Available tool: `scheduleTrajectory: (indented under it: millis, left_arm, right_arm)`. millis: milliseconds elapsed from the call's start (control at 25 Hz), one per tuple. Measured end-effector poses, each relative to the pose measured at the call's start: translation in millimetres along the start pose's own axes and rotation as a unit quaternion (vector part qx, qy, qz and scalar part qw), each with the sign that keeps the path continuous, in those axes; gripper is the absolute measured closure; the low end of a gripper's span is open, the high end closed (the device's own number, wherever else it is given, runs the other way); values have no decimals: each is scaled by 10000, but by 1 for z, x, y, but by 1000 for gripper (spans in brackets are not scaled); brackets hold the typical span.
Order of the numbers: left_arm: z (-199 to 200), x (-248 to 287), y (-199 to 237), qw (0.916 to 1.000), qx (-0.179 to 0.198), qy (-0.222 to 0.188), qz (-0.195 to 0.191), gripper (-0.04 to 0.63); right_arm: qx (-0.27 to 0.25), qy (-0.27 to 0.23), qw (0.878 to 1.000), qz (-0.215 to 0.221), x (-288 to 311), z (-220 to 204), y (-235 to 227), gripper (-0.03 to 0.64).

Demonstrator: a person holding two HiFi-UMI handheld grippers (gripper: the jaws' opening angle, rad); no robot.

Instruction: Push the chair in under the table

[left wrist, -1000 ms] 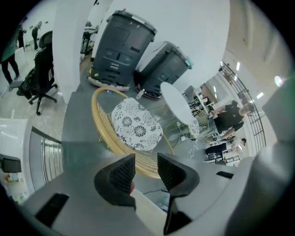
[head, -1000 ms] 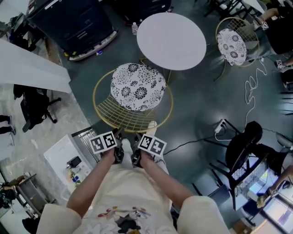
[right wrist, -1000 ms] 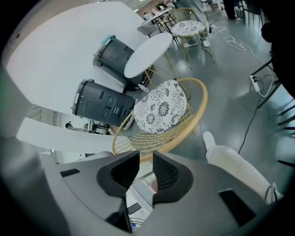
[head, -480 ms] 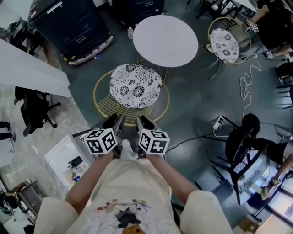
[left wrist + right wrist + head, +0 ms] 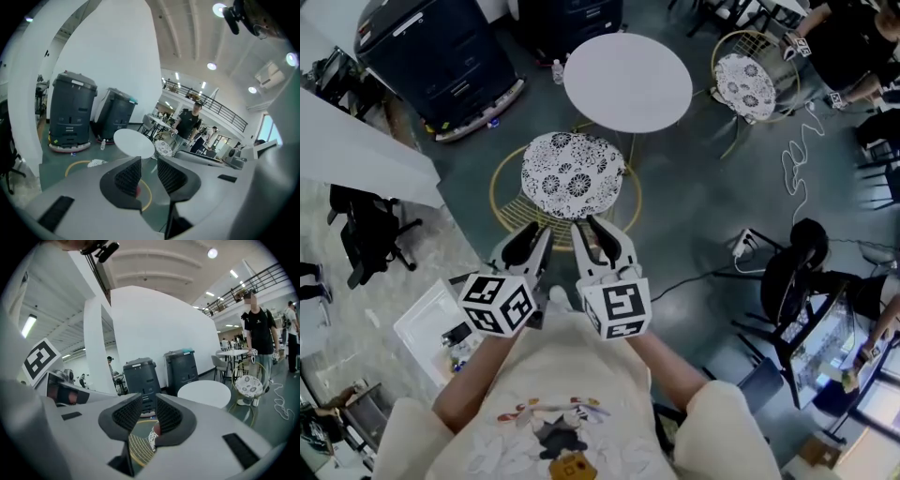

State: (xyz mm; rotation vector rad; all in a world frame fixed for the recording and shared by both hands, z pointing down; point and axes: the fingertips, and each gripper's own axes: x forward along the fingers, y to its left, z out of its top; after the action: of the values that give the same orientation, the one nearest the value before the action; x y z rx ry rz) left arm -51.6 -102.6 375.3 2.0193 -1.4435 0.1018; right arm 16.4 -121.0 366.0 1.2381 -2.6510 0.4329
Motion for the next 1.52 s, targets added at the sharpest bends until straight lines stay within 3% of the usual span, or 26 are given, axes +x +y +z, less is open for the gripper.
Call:
scheduleTrajectory:
  millis: [200,400,560,920,1520]
  left_arm:
    - [16,-22,-17,9964,752,-380,-6,508]
    - [16,-42,-24,9941,941,-539,-33,565]
    - [13,-53,-34,9913,1187,-562,-90,569]
    - [5,-75,-26,9898,1284,-622,4,569]
    - [-4,-96,-21,9894,1313,-620,8,586]
  right_arm:
    - [-255,-403,9988,73,-20,31,21,526]
    - [-207,-288,9993,144,-31,24,32,560]
    - [-177,-193,9994,209,-36,20,39,581]
    - [-147,-187,9988,420,-41,21,63,604]
    - [-71,-142,9996,226,-56,12,89,609]
